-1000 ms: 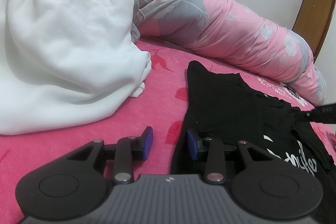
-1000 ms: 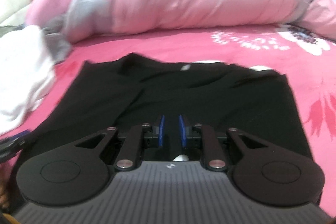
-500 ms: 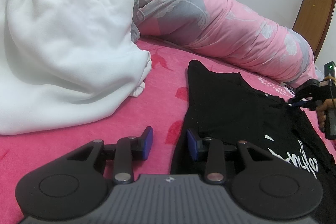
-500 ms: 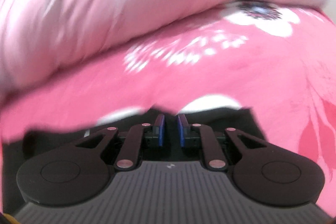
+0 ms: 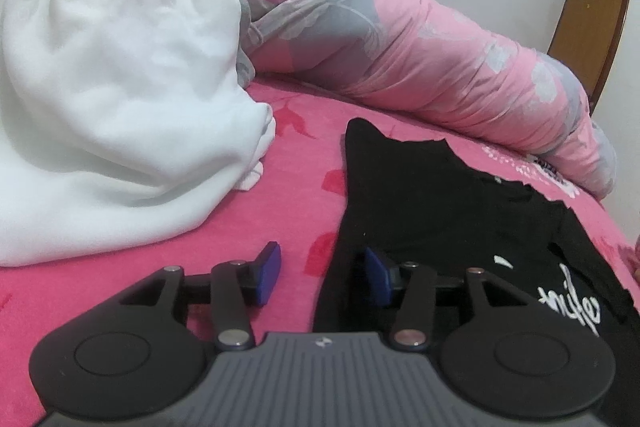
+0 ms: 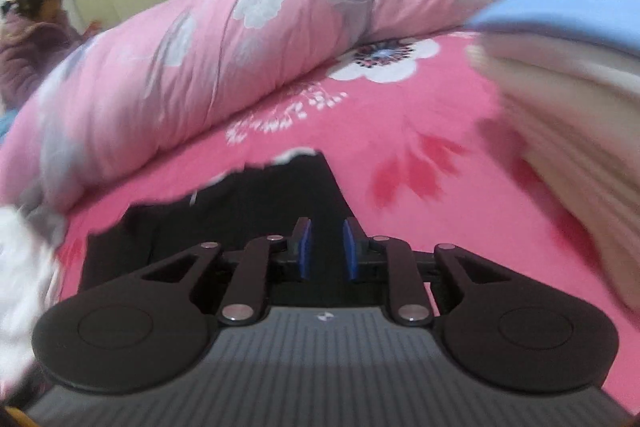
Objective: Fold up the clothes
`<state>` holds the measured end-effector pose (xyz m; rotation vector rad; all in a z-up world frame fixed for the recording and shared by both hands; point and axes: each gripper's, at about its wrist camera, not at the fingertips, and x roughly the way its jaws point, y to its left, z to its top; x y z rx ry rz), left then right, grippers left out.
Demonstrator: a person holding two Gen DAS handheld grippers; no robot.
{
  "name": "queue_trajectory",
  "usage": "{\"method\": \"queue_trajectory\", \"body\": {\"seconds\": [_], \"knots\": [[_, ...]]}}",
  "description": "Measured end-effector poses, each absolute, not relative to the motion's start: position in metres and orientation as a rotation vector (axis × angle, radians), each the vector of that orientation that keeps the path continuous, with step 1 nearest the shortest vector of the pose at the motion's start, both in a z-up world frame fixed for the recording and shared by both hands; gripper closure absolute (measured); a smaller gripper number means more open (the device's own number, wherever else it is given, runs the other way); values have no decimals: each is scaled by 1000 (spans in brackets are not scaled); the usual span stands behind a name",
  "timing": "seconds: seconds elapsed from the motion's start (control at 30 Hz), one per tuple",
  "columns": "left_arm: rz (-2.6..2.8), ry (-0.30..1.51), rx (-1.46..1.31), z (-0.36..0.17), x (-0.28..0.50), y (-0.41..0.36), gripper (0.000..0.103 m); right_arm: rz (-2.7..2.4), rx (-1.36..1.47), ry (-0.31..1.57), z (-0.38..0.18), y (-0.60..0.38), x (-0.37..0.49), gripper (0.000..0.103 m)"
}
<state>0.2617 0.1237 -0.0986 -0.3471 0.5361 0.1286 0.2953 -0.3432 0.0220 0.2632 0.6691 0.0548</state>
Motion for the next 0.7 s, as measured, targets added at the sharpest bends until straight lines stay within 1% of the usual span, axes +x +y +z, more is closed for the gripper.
{"method": "queue_trajectory", "body": {"seconds": [0.07, 0.1, 0.13, 0.17, 0.2, 0.27, 0.37, 0.4, 0.47, 0.6, 0.7], "knots": [[141, 507, -332, -90, 257, 121, 54, 47, 231, 637, 31, -356, 241, 77], [148, 476, -309, -82, 253, 118, 52, 40, 210, 622, 33, -359, 218, 73], [147, 444, -282, -73, 246, 113, 46, 34, 187, 609, 35, -362, 197, 72], [145, 414, -256, -64, 240, 108, 43, 28, 164, 595, 36, -365, 176, 69], [141, 395, -236, -55, 233, 102, 39, 23, 141, 581, 37, -368, 155, 62], [123, 380, -197, -36, 220, 90, 39, 25, 120, 564, 35, -372, 123, 55], [80, 404, -116, -14, 203, 67, 37, 67, 117, 546, 29, -370, 90, 54], [58, 420, -89, -8, 196, 59, 35, 89, 114, 543, 26, -366, 83, 54], [-17, 468, -38, -6, 180, 40, 34, 140, 102, 540, 19, -356, 75, 54], [-157, 563, 110, -27, 136, 1, 34, 236, 92, 571, -6, -326, 70, 55], [-222, 594, 165, -51, 91, -17, 34, 296, 87, 617, -32, -298, 71, 56]]}}
